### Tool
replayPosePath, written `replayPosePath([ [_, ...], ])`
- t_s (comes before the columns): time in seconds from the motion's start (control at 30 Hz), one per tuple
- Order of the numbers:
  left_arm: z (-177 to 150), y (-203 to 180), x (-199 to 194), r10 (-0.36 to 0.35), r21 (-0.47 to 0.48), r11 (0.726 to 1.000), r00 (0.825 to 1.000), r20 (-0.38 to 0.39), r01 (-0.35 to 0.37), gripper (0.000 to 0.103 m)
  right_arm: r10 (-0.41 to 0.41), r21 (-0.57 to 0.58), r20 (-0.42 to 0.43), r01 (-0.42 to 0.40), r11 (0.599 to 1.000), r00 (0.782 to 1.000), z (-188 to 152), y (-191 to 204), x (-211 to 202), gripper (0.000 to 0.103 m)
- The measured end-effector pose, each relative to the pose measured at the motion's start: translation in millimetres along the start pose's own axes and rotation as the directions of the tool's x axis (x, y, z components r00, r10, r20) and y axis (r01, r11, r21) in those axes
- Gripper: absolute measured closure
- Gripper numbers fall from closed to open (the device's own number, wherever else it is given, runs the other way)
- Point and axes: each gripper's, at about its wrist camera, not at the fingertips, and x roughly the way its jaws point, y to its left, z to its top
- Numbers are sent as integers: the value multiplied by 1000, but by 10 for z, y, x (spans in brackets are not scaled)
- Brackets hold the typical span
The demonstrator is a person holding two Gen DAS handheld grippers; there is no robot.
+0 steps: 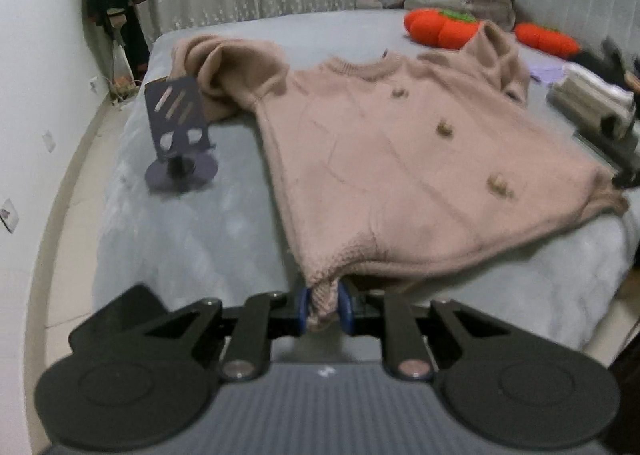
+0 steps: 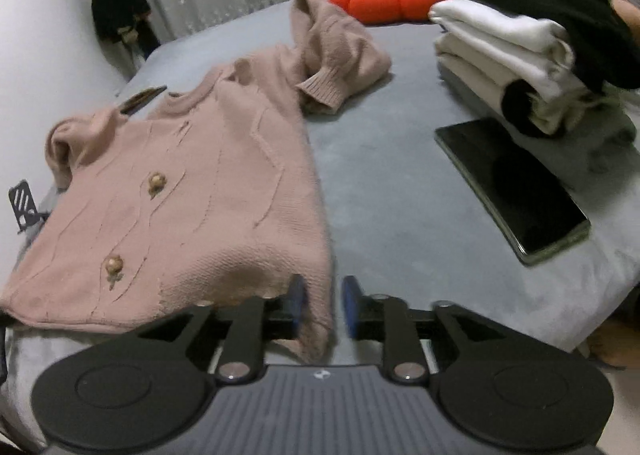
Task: Fold clothes
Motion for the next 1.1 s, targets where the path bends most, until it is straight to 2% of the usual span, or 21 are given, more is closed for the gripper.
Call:
replayPosePath([
  [0.03, 14, -41, 13, 3, 7, 1000, 1000, 8, -3, 81, 10, 3, 9, -10, 1000, 1000, -29, -14, -30, 66],
  [0.07, -3, -45, -21, 7, 17, 1000, 1000, 24, -8, 72, 22, -5, 18, -22, 1000, 1000, -56, -8, -60, 65],
  [0.13, 19, -120, -34, 8, 35, 999, 999, 46, -9, 65, 42, -27, 32, -41, 999, 999, -110, 10, -110, 65],
  [0.3, 60, -272, -11, 13, 79, 997, 998, 67, -18, 63, 10, -128, 48, -4, 992, 999, -182, 156, -118, 65],
  [0.43, 60, -321, 114, 43, 110, 993, 997, 68, -50, 64, -40, -172, 18, 42, 984, 999, -204, 216, -26, 66],
  [0.53, 56, -259, 198, 54, 93, 994, 997, 53, -59, 71, -107, -218, -18, 101, 971, 994, -230, 255, 128, 66],
  [0.63, 62, -210, 235, 64, 75, 995, 997, 50, -68, 84, -152, -302, 5, 146, 942, 988, -277, 360, 190, 66],
  [0.67, 63, -201, 233, 65, 71, 995, 996, 54, -69, 89, -163, -332, 17, 160, 930, 986, -295, 401, 202, 69],
  [0.7, 64, -193, 229, 66, 68, 995, 996, 59, -70, 91, -174, -362, 30, 173, 916, 984, -312, 441, 214, 79],
  [0.73, 69, -190, 213, 72, 70, 995, 995, 69, -76, 92, -185, -386, 50, 190, 903, 982, -325, 475, 202, 93],
  [0.83, 105, -173, 52, 84, 94, 991, 988, 129, -96, 93, -201, -425, 131, 239, 873, 971, -333, 543, 40, 93],
  [0.9, 148, -151, -108, 64, 107, 991, 985, 163, -82, 94, -170, -410, 171, 227, 883, 970, -284, 535, -178, 94],
  [1.03, 177, -58, -319, 19, 118, 992, 986, 163, -39, 94, -139, -436, 208, 219, 873, 968, -159, 559, -563, 94],
  [1.1, 130, -59, -365, -6, 148, 989, 990, 137, -14, 94, -135, -452, 191, 209, 867, 972, -126, 540, -664, 94],
])
